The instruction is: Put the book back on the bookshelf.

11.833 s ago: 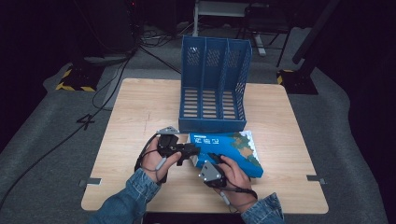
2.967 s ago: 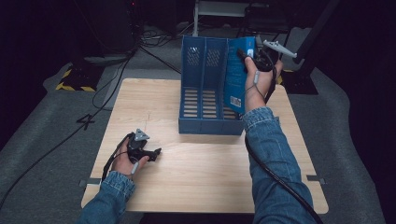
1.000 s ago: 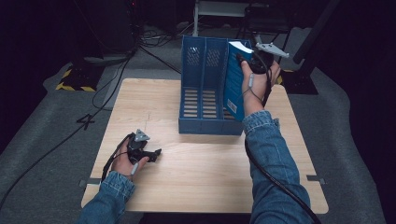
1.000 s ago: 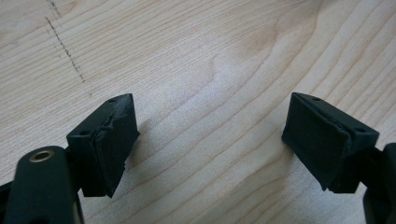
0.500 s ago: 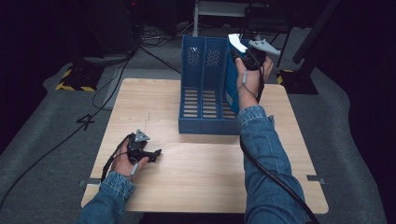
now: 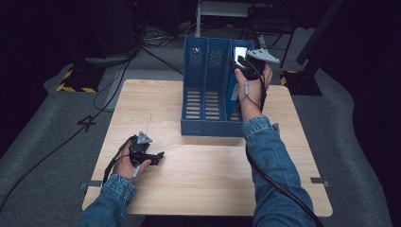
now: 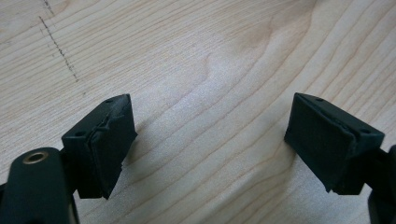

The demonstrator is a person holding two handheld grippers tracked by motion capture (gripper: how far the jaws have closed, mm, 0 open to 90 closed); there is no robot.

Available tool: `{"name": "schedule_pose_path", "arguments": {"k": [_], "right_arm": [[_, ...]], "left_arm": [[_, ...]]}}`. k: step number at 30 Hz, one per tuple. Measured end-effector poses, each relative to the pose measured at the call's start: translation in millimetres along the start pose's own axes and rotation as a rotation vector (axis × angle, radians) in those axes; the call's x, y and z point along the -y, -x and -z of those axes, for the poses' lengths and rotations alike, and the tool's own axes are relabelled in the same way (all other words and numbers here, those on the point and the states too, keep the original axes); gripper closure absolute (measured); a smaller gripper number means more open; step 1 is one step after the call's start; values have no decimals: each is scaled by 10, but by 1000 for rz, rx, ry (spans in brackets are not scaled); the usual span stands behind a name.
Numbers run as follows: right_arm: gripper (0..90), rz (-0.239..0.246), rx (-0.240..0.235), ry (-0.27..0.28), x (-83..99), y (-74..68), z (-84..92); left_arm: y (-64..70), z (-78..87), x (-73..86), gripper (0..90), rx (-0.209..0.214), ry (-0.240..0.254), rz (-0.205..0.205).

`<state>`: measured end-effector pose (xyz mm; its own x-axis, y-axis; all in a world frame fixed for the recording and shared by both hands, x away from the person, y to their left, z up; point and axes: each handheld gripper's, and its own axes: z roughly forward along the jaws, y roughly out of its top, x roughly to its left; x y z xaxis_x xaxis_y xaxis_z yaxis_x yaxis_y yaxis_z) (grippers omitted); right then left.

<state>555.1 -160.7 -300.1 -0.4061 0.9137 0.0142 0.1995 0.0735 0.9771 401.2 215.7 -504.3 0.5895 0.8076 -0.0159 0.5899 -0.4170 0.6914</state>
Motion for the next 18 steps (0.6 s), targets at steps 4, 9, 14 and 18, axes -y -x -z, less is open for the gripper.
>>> {"name": "schedule_pose_path", "arguments": {"k": [4, 9, 14, 18], "right_arm": [[522, 10, -14, -32, 32, 83, 181], [471, 36, -32, -87, 18, 180, 407], [446, 71, -47, -152, 61, 231, 614], [429, 87, -71, -194, 130, 242, 806]], "left_arm": [[0, 0, 0, 159, 0, 0, 0], [14, 11, 11, 159, -2, -2, 6], [21, 28, 28, 159, -1, -2, 1], [32, 56, 60, 159, -1, 0, 5]]}}
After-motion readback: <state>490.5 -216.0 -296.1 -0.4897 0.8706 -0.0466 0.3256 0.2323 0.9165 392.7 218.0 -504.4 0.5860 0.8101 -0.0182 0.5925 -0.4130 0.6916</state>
